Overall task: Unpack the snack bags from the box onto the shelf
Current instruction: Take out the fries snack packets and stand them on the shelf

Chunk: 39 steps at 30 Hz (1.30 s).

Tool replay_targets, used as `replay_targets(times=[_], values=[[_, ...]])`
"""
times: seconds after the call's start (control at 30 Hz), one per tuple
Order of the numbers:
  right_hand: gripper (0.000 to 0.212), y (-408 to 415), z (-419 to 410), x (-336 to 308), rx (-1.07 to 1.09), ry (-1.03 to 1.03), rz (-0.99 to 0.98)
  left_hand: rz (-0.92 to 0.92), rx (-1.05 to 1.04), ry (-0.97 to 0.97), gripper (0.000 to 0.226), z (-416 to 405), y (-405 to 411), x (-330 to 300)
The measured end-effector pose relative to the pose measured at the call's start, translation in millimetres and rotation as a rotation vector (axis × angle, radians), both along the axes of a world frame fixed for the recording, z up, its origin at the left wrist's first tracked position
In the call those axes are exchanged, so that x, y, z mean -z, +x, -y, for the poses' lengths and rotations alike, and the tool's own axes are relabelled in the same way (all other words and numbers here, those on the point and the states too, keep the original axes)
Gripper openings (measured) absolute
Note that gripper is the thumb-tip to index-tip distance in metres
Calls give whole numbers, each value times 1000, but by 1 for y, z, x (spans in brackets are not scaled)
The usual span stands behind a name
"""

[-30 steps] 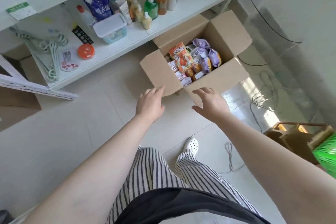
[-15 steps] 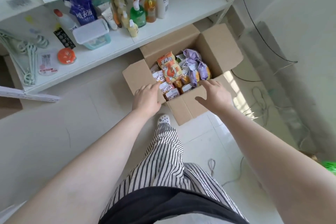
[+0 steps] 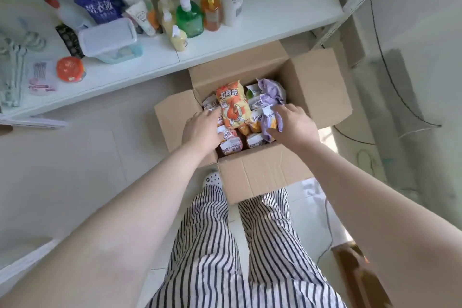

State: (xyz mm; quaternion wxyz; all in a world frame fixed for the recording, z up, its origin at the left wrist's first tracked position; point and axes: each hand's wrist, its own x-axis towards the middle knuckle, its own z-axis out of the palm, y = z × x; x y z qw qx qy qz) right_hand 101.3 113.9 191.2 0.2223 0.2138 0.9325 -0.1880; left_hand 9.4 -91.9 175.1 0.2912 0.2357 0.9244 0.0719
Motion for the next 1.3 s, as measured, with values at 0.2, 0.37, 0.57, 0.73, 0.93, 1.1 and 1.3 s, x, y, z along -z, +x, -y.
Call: replay_targets(times=[0.2,0.37,0.57,0.73,0.93,1.1,1.3], values=[[60,-51,-29,113,-91,-45,39,15,-139,13,65,-30,-20,104],[68,-81,-36,230,-116,-64,50,106,-328,85,62,-50,-36,225],[68,-96,-33,352,-78,-105,42,210,-402,86,68,-56,-44,357],[67,-101,-28,409,50,-121,30,307,-629,168,63,-57,-41,411],[57,-105,-20,416,34,-110,37,475,-1022,364,59,-68,-41,414],[37,-104,-25,386,315,-430,-33,625,-1115,445,53,-66,-42,383],[20,-90,-31,329,588,-917,-63,776,-1236,495,106,-69,-47,333]])
